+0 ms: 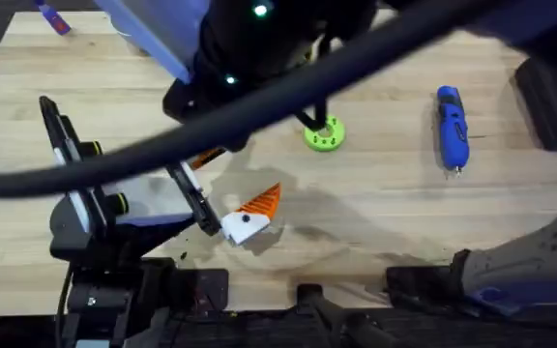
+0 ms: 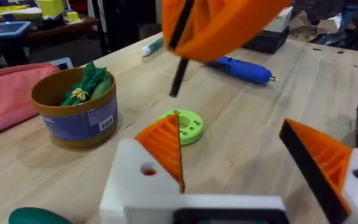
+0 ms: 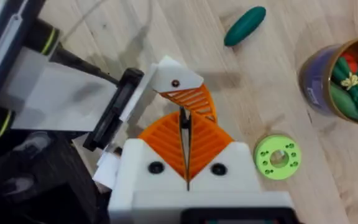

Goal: Pick up the gripper from the table and insert it into the empty holder that is missing its gripper. Then pick up a screw, insert it into the mounting hole, and use the screwdriver to tighten it. Finally, clean up the table by picking up the vegetable and placing it into the bucket.

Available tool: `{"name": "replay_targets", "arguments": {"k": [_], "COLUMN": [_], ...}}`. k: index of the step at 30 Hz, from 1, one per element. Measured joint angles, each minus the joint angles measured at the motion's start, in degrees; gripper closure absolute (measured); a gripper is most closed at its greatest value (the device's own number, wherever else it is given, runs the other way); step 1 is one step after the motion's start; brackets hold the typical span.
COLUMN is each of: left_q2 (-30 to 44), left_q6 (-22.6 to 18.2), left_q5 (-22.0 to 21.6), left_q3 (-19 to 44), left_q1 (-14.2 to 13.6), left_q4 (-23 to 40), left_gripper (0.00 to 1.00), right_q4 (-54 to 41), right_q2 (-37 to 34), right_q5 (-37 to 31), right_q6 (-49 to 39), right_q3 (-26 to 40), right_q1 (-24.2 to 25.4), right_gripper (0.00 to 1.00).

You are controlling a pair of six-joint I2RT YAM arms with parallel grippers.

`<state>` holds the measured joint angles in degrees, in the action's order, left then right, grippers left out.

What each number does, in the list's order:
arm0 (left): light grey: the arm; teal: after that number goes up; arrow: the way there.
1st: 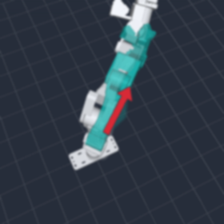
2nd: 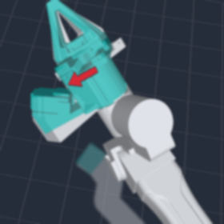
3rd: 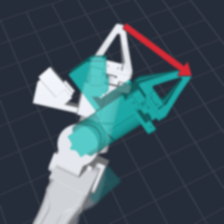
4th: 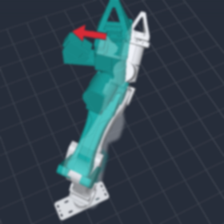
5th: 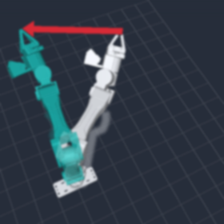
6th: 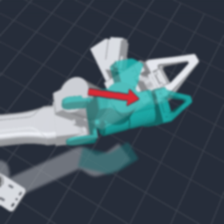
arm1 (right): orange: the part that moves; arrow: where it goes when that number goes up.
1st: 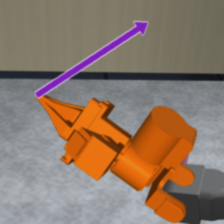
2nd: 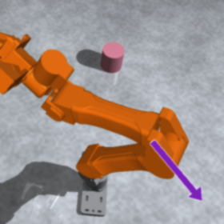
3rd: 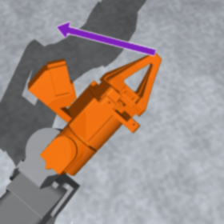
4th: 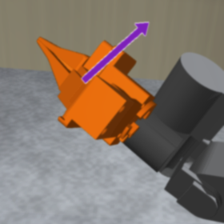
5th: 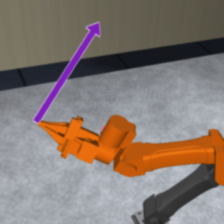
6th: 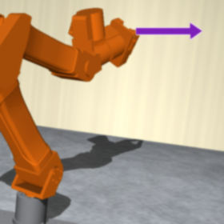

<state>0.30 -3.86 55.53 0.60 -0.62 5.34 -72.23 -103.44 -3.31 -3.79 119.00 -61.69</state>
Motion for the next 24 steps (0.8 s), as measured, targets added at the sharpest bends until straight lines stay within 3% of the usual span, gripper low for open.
{"name": "replay_targets", "arguments": {"k": [24], "left_q2": [0.01], "left_q6": [0.00], "left_q5": [0.00], "left_q3": [0.00], "left_q1": [0.01], "left_q4": [0.00], "left_gripper": [0.015], "right_q4": [0.17], "right_q2": [-5.49], "right_q5": [0.00], "right_q6": [-4.01], "right_q3": [1.82], "right_q1": [-1.42], "right_gripper": [0.996]}}
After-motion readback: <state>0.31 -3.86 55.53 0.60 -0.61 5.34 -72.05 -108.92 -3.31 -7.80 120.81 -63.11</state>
